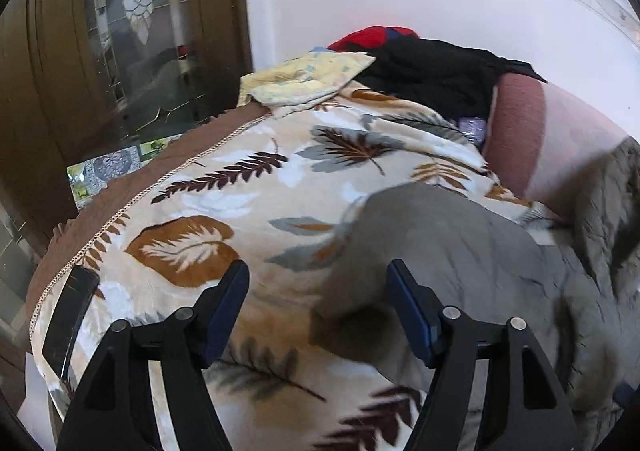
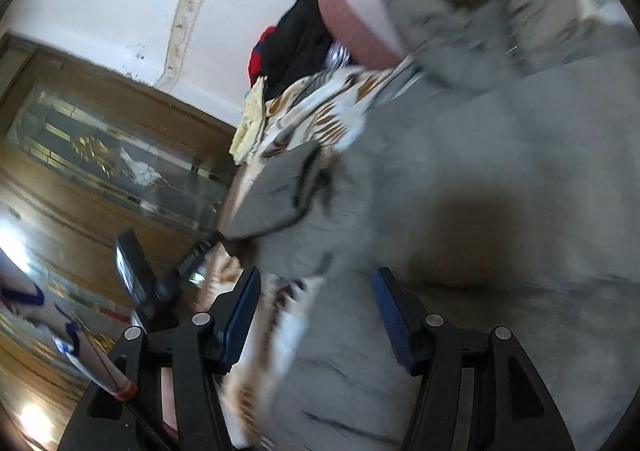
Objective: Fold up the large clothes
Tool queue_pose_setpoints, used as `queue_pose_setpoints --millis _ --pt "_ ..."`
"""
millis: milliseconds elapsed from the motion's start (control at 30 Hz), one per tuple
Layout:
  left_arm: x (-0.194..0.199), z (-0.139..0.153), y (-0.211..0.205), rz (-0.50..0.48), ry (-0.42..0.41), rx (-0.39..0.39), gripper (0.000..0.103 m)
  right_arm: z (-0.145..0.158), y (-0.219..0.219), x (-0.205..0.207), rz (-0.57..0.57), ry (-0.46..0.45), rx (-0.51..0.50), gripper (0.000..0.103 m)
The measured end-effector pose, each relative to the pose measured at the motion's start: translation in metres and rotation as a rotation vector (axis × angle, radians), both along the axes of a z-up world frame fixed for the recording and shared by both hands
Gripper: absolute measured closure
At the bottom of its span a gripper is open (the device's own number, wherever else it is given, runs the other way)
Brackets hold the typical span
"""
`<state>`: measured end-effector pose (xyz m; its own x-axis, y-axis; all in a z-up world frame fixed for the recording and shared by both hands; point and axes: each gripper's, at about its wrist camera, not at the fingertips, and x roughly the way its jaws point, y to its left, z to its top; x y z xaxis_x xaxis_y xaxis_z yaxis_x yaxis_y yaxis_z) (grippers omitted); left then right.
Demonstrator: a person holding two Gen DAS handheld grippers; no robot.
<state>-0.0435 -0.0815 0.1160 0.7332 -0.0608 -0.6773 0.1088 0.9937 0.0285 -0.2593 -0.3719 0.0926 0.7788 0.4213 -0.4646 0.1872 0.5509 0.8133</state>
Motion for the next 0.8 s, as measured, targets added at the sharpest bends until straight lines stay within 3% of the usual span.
queue_pose_setpoints --millis 167,300,400,433,467,533,800 --pt "0.020 0.000 0.007 -0.008 -0.013 -0.014 0.025 -0.017 0.018 0.075 -0.011 0.045 0.089 0.039" --pt "0.026 -0.005 0.012 -0.024 0.018 -0.045 0.025 -0.029 0.032 0.121 -0.035 0.093 0.077 0.039" --pt "0.027 -0.004 0.012 -0.026 -0.006 -0.024 0.025 -0.037 0.037 0.142 -0.021 0.127 0.061 0.040" --pt "0.026 -0.003 0.011 -0.030 -0.012 -0.019 0.025 -0.036 0.041 0.146 -0.009 0.126 0.046 0.057" --pt "0.026 -0.002 0.011 -0.035 -0.017 -0.015 0.025 -0.031 0.047 0.148 0.002 0.130 -0.014 0.069" --pt "0.026 0.002 0.013 -0.036 -0.030 -0.022 0.025 -0.012 0.055 0.147 0.017 0.126 -0.142 0.080" --pt "0.019 0.009 0.018 -0.052 -0.038 -0.058 0.025 0.079 0.058 0.103 -0.076 0.173 -0.751 0.085"
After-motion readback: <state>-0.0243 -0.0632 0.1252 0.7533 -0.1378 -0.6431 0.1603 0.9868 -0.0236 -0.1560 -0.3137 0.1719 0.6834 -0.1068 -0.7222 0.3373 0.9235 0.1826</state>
